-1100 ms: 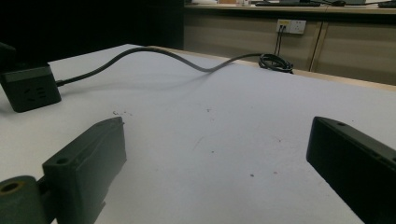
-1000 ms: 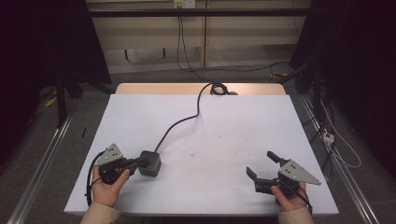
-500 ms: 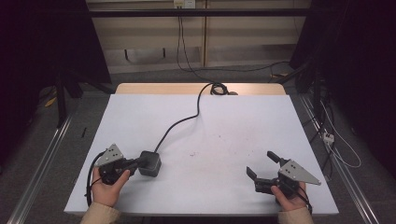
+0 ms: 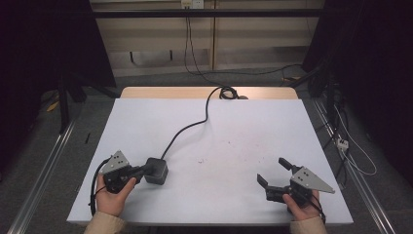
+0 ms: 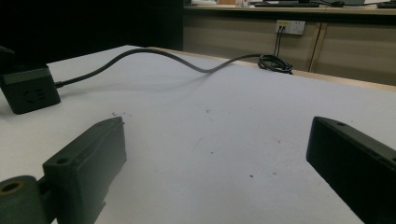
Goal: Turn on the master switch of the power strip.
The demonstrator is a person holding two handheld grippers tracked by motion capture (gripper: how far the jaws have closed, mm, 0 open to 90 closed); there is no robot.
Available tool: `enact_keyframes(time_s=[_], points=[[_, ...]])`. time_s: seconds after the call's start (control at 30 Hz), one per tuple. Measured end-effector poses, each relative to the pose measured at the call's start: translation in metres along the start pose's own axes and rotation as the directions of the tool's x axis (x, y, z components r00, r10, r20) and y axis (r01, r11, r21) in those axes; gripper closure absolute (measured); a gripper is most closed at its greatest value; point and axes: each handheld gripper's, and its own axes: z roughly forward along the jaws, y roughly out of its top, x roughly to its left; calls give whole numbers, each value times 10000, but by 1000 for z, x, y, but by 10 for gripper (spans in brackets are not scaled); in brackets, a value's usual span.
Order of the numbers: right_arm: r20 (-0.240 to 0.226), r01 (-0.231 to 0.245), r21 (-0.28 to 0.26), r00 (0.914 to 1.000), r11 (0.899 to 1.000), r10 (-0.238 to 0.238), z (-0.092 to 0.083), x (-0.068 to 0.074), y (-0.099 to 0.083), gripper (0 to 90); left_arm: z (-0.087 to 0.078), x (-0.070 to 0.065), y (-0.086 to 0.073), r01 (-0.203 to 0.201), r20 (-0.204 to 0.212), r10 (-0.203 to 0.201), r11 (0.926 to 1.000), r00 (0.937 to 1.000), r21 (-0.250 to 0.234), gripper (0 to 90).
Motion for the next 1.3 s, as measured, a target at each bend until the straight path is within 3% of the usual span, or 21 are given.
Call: enact_keyframes(time_s=[1.3], points=[[32, -6, -25, 10000, 10000, 6, 0, 0, 0, 48, 0, -1, 1, 275, -83, -274, 9996, 9996, 120, 900]])
